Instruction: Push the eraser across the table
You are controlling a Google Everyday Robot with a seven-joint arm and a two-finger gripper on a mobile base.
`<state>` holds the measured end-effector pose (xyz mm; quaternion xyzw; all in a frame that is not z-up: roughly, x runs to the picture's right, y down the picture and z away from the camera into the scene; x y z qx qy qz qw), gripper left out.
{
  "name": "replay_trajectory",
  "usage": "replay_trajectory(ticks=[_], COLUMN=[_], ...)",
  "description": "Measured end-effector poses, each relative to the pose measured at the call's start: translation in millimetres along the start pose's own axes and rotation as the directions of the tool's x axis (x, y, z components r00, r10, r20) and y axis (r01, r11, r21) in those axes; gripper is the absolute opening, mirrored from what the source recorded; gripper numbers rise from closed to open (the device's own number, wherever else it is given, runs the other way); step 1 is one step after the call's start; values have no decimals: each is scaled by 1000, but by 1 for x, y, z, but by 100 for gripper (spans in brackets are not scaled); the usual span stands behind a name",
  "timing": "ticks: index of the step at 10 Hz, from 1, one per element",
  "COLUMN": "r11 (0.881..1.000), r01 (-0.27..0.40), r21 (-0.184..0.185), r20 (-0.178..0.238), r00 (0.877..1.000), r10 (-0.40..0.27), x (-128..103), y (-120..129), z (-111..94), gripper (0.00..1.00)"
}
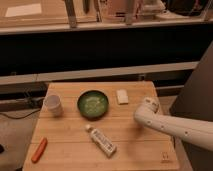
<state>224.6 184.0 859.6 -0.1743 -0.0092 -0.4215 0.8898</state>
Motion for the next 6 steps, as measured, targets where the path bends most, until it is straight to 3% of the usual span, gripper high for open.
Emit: replay_trajectory(ticks=[3, 6], r11=[1000, 999], r01=[0, 3], r21=[6, 32], r20=[-23, 14], r00=[1000, 1000], r10=[0, -4], x=[10, 10], y=[-3, -4], z=[4, 2], gripper=[0, 0])
